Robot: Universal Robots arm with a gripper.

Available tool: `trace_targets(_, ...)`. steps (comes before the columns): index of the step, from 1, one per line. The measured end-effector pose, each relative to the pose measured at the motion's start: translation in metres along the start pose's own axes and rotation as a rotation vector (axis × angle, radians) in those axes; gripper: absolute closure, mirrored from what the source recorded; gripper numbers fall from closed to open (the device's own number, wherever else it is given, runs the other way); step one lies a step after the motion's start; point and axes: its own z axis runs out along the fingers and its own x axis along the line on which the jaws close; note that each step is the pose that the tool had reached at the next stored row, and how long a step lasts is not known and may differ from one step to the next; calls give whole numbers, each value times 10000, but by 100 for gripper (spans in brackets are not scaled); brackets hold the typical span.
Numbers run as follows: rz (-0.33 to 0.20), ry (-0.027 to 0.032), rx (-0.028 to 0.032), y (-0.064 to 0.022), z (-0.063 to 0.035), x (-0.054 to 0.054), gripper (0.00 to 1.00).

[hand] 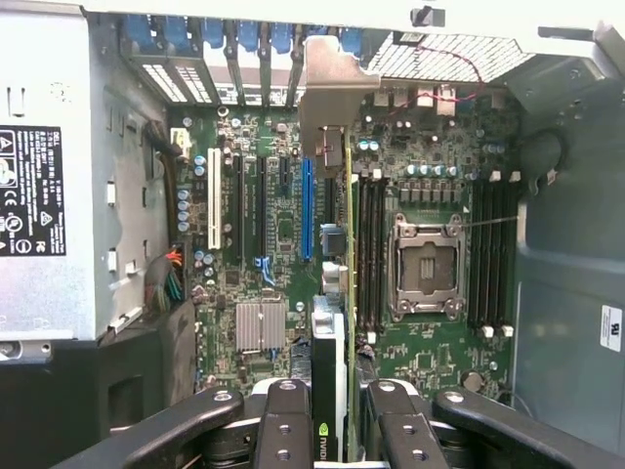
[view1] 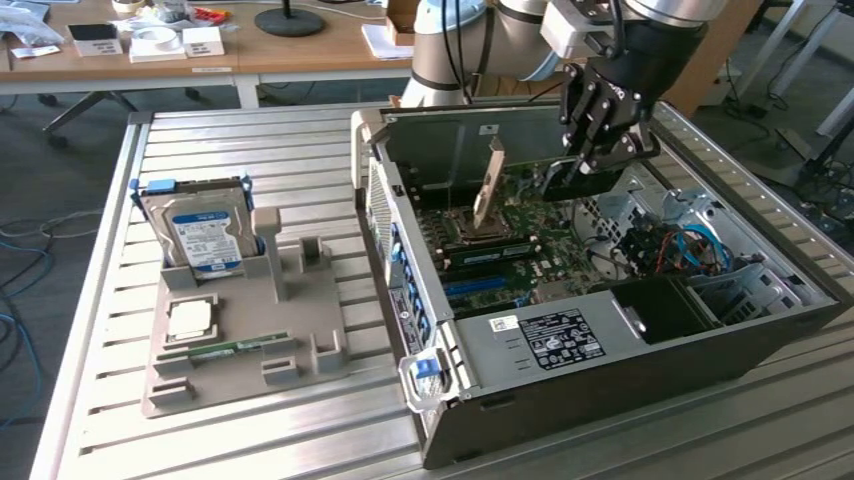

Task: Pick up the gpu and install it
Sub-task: 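Insert the gpu into the slot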

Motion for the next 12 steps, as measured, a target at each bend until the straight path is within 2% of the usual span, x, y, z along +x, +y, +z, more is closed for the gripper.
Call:
trace_targets(3,2,11,-2,5,36,4,73)
trace_targets(6,9,49,1,10,58,6,73)
trace_targets(12,10,53,1,10,58,6,73)
